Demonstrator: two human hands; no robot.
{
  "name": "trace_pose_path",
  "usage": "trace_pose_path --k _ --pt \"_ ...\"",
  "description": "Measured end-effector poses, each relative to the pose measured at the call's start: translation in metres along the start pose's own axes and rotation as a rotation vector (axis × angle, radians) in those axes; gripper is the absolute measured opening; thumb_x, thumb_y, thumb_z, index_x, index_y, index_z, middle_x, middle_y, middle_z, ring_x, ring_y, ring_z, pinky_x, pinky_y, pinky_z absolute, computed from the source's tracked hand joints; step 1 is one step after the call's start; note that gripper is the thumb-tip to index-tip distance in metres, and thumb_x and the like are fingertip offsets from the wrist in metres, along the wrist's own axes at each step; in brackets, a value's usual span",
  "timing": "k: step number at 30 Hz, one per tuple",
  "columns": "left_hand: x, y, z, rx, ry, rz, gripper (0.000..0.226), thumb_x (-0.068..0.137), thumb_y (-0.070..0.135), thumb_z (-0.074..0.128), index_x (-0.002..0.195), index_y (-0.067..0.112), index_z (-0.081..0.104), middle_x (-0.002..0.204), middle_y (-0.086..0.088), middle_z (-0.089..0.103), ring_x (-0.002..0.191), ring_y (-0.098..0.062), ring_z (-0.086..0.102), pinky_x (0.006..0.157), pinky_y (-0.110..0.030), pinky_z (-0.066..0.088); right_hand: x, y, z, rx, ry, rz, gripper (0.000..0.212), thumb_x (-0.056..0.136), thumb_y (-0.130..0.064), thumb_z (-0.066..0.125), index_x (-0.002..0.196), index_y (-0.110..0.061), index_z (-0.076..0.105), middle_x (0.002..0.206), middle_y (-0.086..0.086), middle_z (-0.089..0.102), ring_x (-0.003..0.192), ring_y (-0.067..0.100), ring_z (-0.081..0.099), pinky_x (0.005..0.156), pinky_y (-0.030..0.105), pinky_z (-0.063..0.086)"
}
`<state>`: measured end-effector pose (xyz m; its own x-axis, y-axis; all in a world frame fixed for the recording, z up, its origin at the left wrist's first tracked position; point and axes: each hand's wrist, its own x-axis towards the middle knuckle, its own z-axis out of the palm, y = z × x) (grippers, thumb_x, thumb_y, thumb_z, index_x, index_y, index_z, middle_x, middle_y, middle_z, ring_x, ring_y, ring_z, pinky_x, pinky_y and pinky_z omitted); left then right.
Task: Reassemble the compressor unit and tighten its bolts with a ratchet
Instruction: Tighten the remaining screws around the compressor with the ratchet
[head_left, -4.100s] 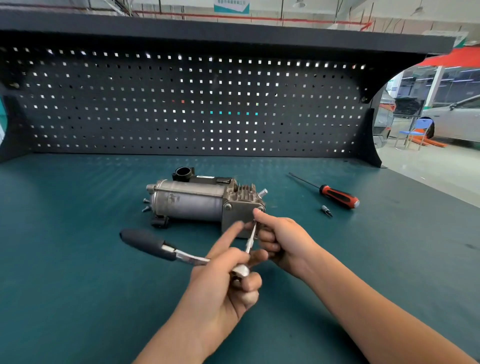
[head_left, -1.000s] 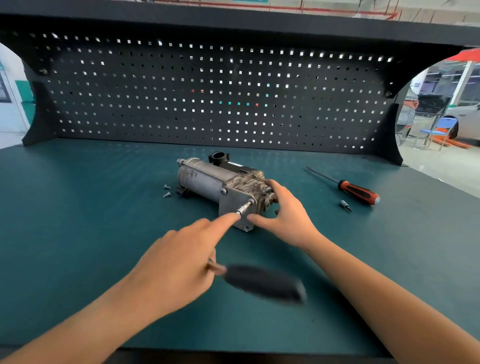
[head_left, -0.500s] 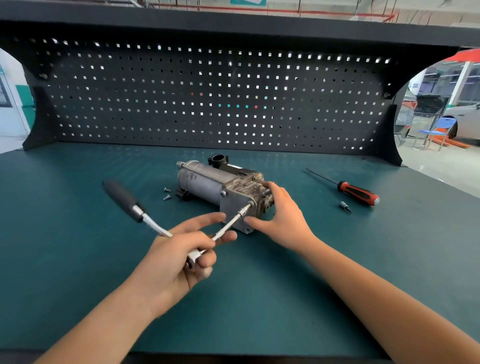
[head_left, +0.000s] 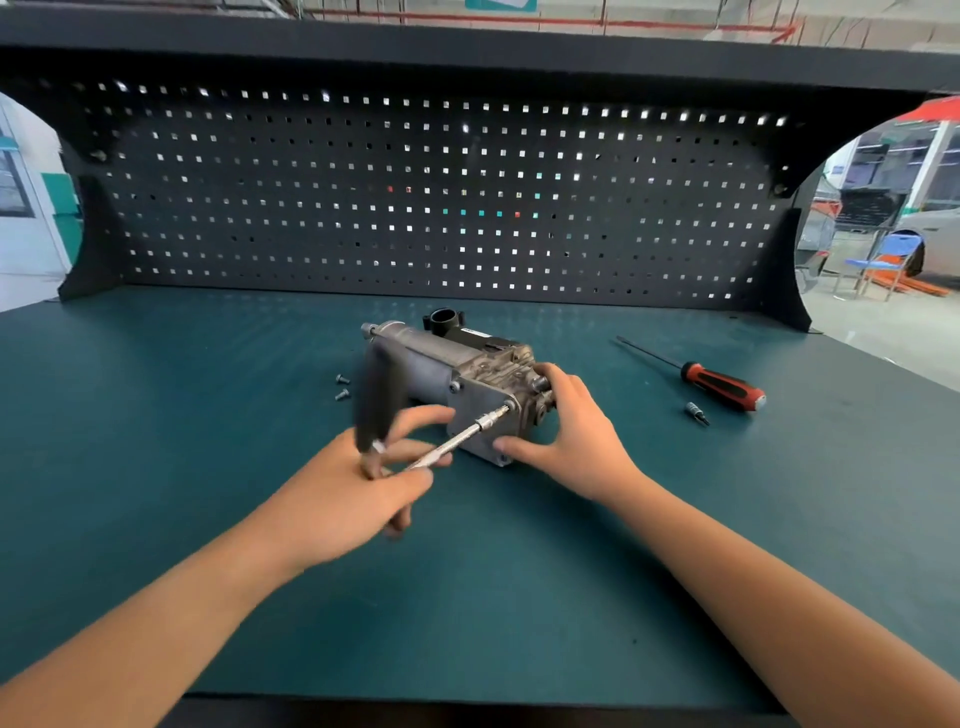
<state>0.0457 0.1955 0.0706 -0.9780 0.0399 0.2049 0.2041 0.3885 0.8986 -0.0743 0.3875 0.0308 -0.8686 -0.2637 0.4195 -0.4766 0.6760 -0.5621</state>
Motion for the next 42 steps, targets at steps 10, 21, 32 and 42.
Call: trace_pose_path --k 10,21,32,42 --pt "0.003 -0.009 0.000 -1.135 -0.144 -0.509 0.053 0.040 -0.006 0.081 0.091 -0.009 0.069 0.078 -0.015 0.068 0.028 -0.003 0.034 0.025 -0.011 0.028 0.000 0.001 0.002 -0.045 -0.001 -0.005 0.109 0.068 -0.046 0.077 0.148 -0.023 0.008 0.143 -0.002 0.032 0.126 0.017 0.040 0.089 0.025 0.035" --pt "-0.006 -0.003 0.003 1.370 -0.126 0.476 0.064 0.062 0.006 0.066 0.122 0.023 0.050 0.103 0.002 0.055 0.074 -0.018 0.061 0.053 -0.029 0.037 0.001 0.002 0.002 0.007 0.034 0.040 0.102 0.064 -0.045 0.080 0.144 -0.017 0.024 0.140 -0.004 0.037 0.126 0.016 0.040 0.095 0.024 0.032" --pt "-0.005 0.002 0.017 -1.134 -0.110 -0.530 0.044 0.061 -0.004 0.069 0.104 0.003 0.062 0.087 -0.016 0.071 0.036 -0.008 0.047 0.035 -0.016 0.044 0.001 0.001 0.002 -0.011 0.029 0.028 0.101 0.065 -0.046 0.079 0.144 -0.016 0.023 0.138 -0.003 0.037 0.125 0.017 0.041 0.094 0.024 0.032" --pt "-0.010 0.010 0.017 0.186 -0.111 -0.105 0.047 0.088 -0.002 0.042 0.099 0.036 0.068 0.093 0.007 0.066 0.052 -0.008 0.052 0.050 -0.024 0.045 0.002 0.001 0.003 -0.006 0.039 0.030 0.098 0.064 -0.045 0.080 0.142 -0.016 0.026 0.134 -0.003 0.040 0.122 0.017 0.042 0.088 0.022 0.031"
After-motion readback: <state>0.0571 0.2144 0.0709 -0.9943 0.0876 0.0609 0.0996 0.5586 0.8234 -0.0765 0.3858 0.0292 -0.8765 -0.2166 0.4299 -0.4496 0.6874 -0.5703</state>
